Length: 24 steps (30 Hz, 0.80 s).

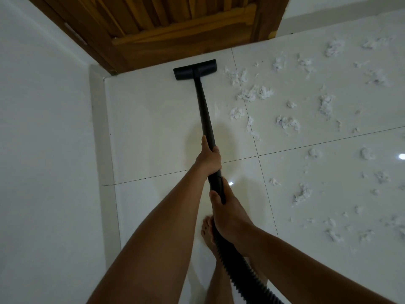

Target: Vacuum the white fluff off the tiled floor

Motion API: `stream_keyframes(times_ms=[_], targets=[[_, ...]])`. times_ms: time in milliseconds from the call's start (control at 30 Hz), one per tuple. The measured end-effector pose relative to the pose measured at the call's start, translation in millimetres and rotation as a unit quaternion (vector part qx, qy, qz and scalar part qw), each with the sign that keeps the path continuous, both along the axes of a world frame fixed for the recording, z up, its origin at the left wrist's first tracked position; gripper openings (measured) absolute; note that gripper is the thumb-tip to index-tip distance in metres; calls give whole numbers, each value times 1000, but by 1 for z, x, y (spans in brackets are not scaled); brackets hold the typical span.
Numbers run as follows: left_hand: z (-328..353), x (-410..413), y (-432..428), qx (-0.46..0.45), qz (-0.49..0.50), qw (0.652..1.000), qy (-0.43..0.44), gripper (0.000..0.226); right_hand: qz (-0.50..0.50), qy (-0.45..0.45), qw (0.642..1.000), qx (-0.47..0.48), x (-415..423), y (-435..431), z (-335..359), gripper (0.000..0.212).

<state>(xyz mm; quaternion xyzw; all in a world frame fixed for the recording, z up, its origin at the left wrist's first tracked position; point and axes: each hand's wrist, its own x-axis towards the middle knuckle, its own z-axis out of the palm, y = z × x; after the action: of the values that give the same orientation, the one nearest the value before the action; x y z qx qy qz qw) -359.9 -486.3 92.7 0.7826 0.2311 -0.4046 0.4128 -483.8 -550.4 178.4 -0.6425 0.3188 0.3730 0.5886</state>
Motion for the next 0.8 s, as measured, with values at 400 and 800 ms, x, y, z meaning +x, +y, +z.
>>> stream_keyframes(times_ms=[400, 800], targets=[[-10, 30, 5, -6, 17, 1000, 3, 66, -28, 36, 999, 17, 31, 6, -1, 47], [15, 26, 4, -14, 46, 999, 21, 66, -54, 64, 995, 54, 31, 1, 32, 46]])
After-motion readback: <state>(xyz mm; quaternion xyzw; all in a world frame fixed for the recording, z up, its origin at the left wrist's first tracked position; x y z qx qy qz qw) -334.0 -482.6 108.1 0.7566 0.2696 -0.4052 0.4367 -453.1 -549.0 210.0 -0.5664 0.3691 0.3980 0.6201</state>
